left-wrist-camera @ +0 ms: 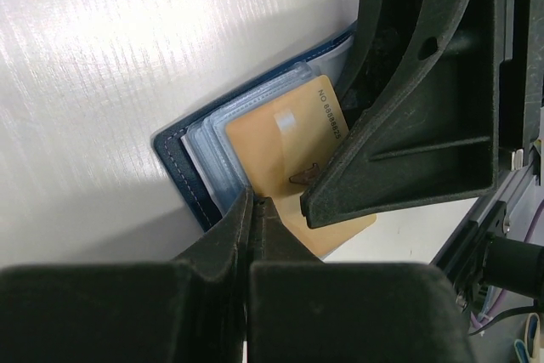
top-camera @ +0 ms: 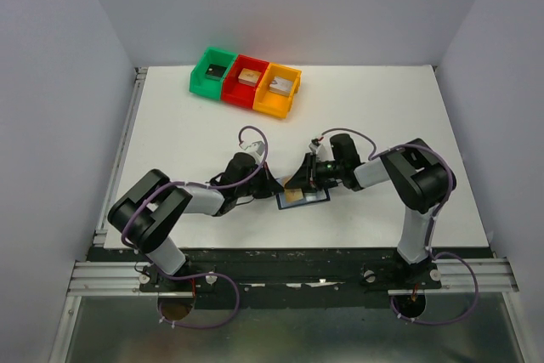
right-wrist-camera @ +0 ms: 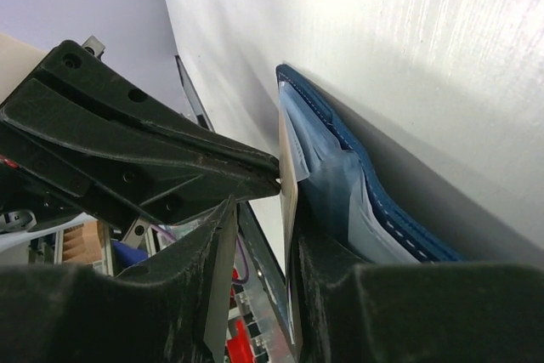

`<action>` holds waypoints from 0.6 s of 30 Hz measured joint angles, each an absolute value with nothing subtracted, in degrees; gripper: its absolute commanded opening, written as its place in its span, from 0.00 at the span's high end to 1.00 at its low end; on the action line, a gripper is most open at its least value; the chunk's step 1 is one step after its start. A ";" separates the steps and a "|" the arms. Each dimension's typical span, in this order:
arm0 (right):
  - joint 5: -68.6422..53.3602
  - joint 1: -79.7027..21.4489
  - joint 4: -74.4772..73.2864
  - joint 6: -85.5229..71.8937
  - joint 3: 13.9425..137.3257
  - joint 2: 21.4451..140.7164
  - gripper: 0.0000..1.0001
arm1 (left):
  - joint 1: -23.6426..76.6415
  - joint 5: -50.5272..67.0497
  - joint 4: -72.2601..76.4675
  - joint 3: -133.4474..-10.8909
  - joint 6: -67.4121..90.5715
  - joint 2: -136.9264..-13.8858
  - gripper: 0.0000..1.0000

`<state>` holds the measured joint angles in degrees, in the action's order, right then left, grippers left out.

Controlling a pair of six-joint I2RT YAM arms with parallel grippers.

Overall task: Take the credit cards out of the card holder
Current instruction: Remove the credit card from the card holder.

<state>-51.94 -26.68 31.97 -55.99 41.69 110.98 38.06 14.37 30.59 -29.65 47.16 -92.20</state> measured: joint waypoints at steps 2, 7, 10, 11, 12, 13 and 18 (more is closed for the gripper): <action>-51.90 -26.74 30.61 -55.18 41.71 110.43 0.64 | 38.15 14.35 30.83 -29.34 47.20 -92.07 1.00; -51.79 -27.29 26.85 -53.47 41.71 108.47 0.66 | 38.50 13.74 30.50 -28.32 47.24 -90.96 1.00; -51.72 -27.44 25.78 -52.95 41.71 107.44 0.66 | 38.54 13.39 30.00 -28.18 47.27 -90.63 1.00; -51.72 -27.42 25.54 -52.86 41.71 107.18 0.66 | 38.61 13.19 29.78 -28.14 47.35 -90.48 1.00; -51.72 -27.44 25.39 -52.82 41.71 106.96 0.66 | 38.65 13.04 29.65 -28.10 47.40 -90.39 1.00; -51.72 -27.44 25.21 -52.77 41.71 106.78 0.66 | 38.65 12.84 29.47 -28.03 47.46 -90.24 1.00; -51.70 -27.42 23.97 -52.38 41.67 105.69 0.66 | 38.74 11.94 28.08 -27.51 47.72 -89.93 1.00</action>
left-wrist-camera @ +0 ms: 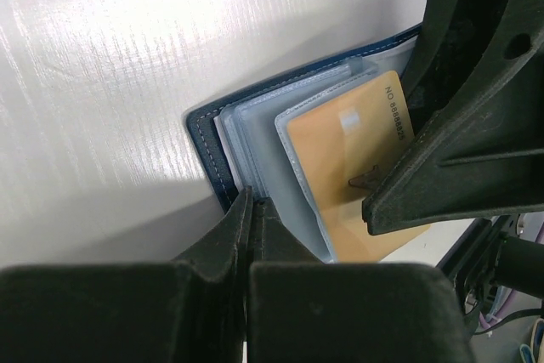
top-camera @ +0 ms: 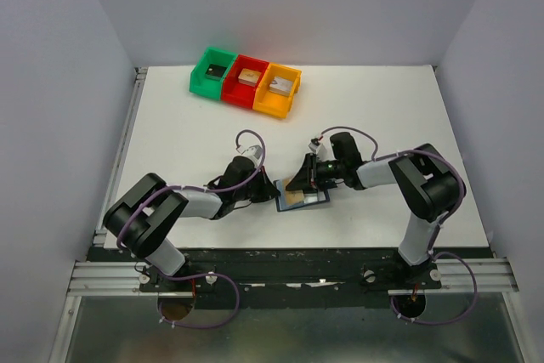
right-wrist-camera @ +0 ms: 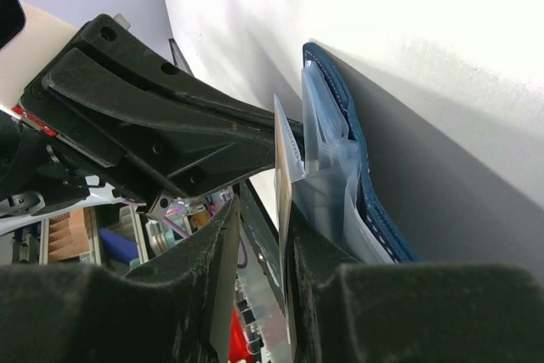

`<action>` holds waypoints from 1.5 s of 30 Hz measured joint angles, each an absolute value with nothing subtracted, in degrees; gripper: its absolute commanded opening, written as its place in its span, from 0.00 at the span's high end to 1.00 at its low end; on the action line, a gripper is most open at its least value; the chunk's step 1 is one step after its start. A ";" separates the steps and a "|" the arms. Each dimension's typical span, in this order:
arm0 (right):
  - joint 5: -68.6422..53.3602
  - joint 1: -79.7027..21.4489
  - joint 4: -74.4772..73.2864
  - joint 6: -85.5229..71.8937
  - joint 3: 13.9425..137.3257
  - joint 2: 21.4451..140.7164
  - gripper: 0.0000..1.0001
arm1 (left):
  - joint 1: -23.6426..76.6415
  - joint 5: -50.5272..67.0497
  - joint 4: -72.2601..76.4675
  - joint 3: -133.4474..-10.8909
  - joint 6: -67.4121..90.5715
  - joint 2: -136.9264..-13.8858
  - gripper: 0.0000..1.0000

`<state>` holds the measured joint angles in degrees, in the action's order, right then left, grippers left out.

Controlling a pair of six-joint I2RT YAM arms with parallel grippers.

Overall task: Take the credit cards out of the card holder
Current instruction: Remove the credit card from the card holder.

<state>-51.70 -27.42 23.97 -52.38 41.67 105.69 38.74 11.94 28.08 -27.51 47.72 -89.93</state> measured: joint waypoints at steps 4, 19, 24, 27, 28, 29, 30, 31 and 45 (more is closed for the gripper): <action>-51.59 -27.42 23.49 -52.14 41.50 105.08 0.67 | 38.74 11.53 27.83 -27.33 47.81 -89.67 1.00; -49.23 -27.27 16.75 -47.81 41.23 101.95 0.67 | 38.76 11.14 27.42 -26.83 47.83 -89.01 1.00; -48.69 -27.24 15.00 -46.61 41.23 101.41 0.68 | 38.76 11.11 27.22 -26.81 47.83 -88.92 1.00; -48.53 -26.98 14.33 -46.39 41.23 101.12 0.69 | 38.76 11.09 27.14 -26.81 47.83 -88.88 1.00; -48.47 -26.87 14.06 -46.35 41.23 100.99 0.69 | 38.76 11.09 27.14 -26.81 47.83 -88.88 1.00; -48.45 -26.83 13.80 -46.30 41.23 100.82 0.69 | 38.76 11.09 27.09 -26.81 47.83 -88.84 1.00; -48.40 -26.74 13.67 -46.17 41.23 100.68 0.69 | 38.76 11.07 27.05 -26.79 47.83 -88.82 1.00; -48.36 -26.63 13.56 -45.98 41.23 100.60 0.69 | 38.76 11.03 27.05 -26.76 47.83 -88.77 1.00; -47.24 -25.30 11.64 -44.27 40.95 98.67 0.74 | 38.76 10.81 26.94 -26.57 47.86 -88.55 1.00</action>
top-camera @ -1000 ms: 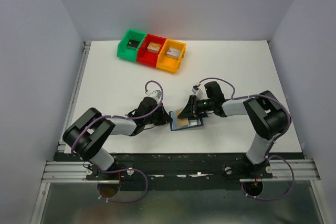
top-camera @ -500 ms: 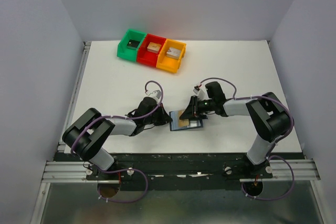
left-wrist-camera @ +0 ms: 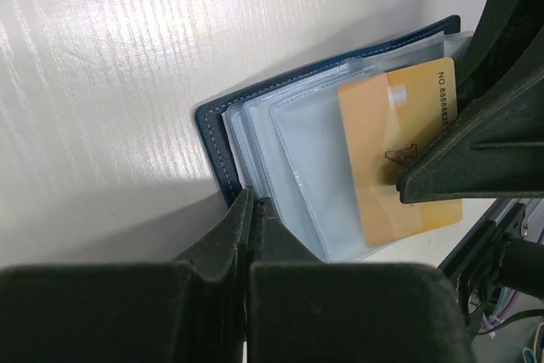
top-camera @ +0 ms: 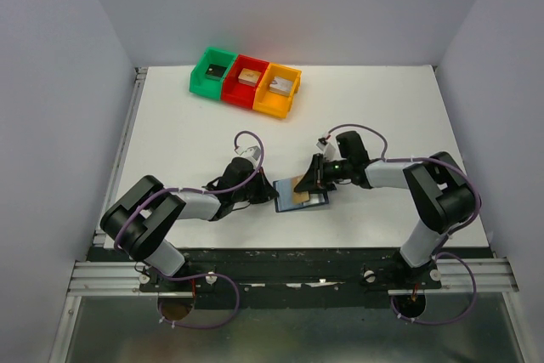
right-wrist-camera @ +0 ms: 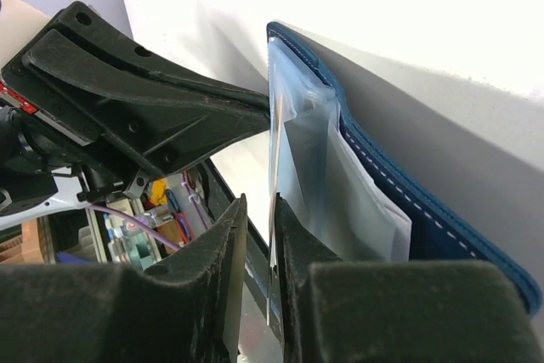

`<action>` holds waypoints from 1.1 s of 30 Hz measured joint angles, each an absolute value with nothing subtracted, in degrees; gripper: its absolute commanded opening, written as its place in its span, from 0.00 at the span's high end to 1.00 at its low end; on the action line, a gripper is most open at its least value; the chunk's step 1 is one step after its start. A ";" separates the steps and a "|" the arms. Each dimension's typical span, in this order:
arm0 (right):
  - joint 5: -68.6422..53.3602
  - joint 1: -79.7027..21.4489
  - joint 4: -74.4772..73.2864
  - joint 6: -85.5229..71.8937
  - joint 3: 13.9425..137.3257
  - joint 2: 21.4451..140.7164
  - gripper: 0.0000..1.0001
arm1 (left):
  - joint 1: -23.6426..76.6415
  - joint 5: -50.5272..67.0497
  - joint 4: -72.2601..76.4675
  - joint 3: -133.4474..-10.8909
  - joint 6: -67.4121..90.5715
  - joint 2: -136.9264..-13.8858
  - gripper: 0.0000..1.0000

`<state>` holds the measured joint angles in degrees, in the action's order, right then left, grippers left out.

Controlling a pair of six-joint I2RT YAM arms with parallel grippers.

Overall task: Take the credit cards out of the card holder
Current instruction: Remove the credit card from the card holder.

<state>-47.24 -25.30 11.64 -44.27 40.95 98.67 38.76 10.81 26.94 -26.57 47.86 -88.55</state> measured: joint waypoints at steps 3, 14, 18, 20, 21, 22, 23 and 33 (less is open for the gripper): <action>-46.89 -24.93 10.79 -43.72 40.86 98.56 0.75 | 38.76 10.79 26.94 -26.57 47.86 -88.53 1.00; -44.62 -24.10 8.08 -42.00 40.84 98.54 0.77 | 38.76 10.68 26.46 -26.48 47.81 -88.16 1.00; -43.97 -23.73 7.31 -41.82 40.62 98.17 0.79 | 38.76 10.68 26.46 -26.48 47.81 -88.14 1.00; -43.77 -23.49 7.14 -41.69 40.42 97.78 0.80 | 38.76 10.66 26.41 -26.48 47.79 -88.12 1.00; -43.68 -23.46 7.14 -41.65 40.36 97.71 0.80 | 38.76 10.66 26.41 -26.48 47.79 -88.09 1.00; -43.59 -23.35 7.14 -41.58 40.32 97.71 0.81 | 38.76 10.66 26.37 -26.48 47.79 -88.07 1.00; -43.53 -23.27 7.14 -41.52 40.23 97.71 0.81 | 38.76 10.66 26.33 -26.48 47.79 -88.07 1.00; -42.81 -22.37 6.33 -41.10 39.38 96.07 1.00 | 38.76 10.63 26.04 -26.48 47.77 -87.94 1.00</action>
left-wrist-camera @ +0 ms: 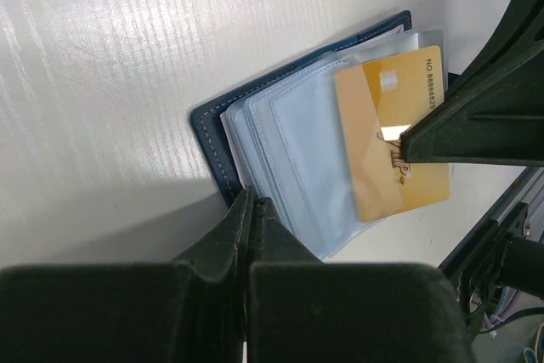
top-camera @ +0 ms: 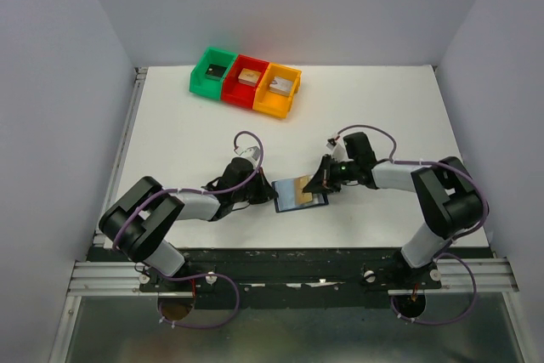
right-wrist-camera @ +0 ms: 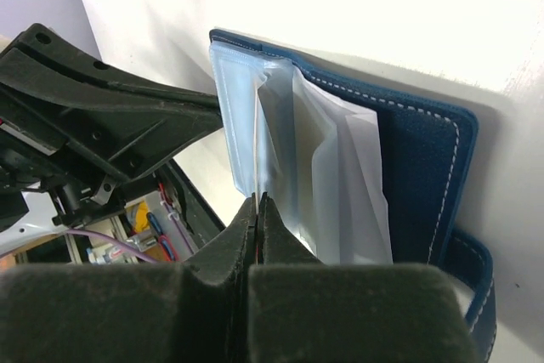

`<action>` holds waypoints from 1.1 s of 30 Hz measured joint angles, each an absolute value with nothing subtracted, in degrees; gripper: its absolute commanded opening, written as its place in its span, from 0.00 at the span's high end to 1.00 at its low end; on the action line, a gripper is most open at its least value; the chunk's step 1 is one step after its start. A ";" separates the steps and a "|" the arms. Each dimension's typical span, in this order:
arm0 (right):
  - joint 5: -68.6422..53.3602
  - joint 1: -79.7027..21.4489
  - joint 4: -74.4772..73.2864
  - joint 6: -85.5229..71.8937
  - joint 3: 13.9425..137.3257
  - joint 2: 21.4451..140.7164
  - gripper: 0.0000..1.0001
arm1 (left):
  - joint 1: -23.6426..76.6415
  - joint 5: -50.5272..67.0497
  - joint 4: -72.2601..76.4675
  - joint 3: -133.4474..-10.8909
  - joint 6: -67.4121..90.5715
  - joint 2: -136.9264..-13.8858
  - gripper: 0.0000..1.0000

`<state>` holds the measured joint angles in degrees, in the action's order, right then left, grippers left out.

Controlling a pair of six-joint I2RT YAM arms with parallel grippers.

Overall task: Take the credit cards out of the card holder
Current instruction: Remove the credit card from the card holder, then place the credit card at the center of the board.

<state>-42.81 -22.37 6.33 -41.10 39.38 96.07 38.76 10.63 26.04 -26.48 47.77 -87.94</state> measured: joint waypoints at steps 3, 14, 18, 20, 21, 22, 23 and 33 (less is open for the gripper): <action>-42.26 -22.11 5.63 -40.77 39.11 94.70 0.99 | 38.76 10.61 25.80 -26.48 47.70 -87.74 1.00; -38.28 -21.26 -1.65 -38.26 39.13 91.72 1.00 | 38.76 10.57 25.32 -26.13 47.00 -87.09 1.00; -36.21 -21.26 -5.63 -37.04 39.42 89.23 1.00 | 38.76 10.13 24.27 -25.82 46.46 -86.02 0.84; -35.03 -21.26 -7.94 -36.36 39.94 87.35 1.00 | 38.74 9.76 23.29 -25.80 45.84 -85.27 0.68; -34.35 -21.26 -9.30 -35.99 40.38 85.95 1.00 | 38.74 9.58 22.63 -25.80 45.65 -84.77 0.60; -33.89 -21.26 -10.13 -35.75 40.73 84.95 1.00 | 38.74 9.58 22.00 -25.80 45.36 -84.38 0.55; -33.41 -21.26 -11.22 -35.40 41.23 83.64 1.00 | 38.74 9.56 21.30 -25.82 45.15 -83.94 0.52; -33.41 -21.26 -14.63 -32.16 44.12 72.10 1.00 | 38.76 8.29 14.55 -29.12 43.68 -73.10 0.36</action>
<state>-33.41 -21.26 -14.63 -32.16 44.12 72.10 38.76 8.29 14.55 -29.12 43.68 -73.10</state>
